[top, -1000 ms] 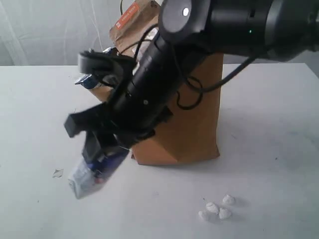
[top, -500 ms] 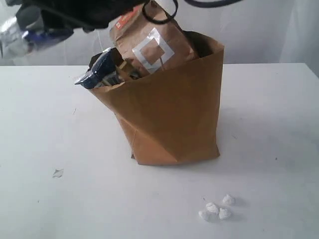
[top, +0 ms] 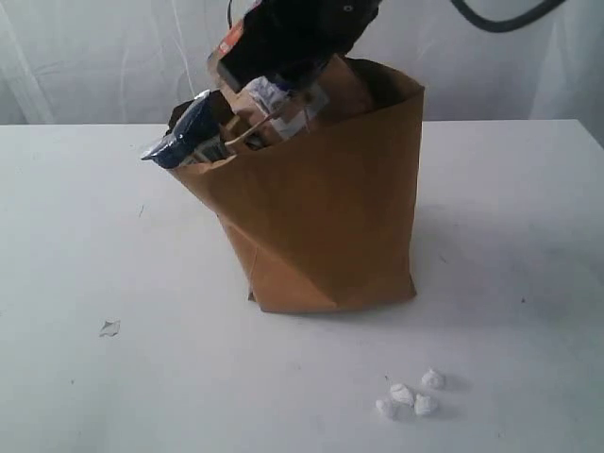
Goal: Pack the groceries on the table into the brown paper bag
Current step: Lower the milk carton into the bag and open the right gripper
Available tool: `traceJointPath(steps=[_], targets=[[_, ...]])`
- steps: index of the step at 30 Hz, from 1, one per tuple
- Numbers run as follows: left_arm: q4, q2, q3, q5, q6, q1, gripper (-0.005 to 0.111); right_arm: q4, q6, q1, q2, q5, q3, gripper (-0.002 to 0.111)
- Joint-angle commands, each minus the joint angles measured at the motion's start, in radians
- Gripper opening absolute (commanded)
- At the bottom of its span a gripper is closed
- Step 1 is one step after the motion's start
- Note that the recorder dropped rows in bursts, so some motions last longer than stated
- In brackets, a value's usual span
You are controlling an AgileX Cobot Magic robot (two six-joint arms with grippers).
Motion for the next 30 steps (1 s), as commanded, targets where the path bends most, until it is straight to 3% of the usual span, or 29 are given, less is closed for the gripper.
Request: traceJointPath(steps=[1, 10, 13, 16, 30], targets=[[-0.015, -0.004, 0.004, 0.005, -0.003, 0.001, 0.000, -0.061, 0.133, -0.004, -0.003, -0.018, -0.006, 0.028], [-0.015, -0.004, 0.004, 0.005, -0.003, 0.001, 0.000, -0.008, 0.151, -0.004, 0.042, 0.102, -0.006, 0.028], [-0.015, -0.004, 0.004, 0.005, -0.003, 0.001, 0.000, -0.006, 0.151, -0.004, 0.042, 0.118, -0.006, 0.041], [-0.015, -0.004, 0.004, 0.005, -0.003, 0.001, 0.000, -0.008, 0.151, -0.004, 0.042, 0.122, -0.006, 0.046], [-0.015, -0.004, 0.004, 0.005, -0.003, 0.001, 0.000, -0.038, 0.258, -0.004, 0.033, 0.253, -0.006, 0.046]])
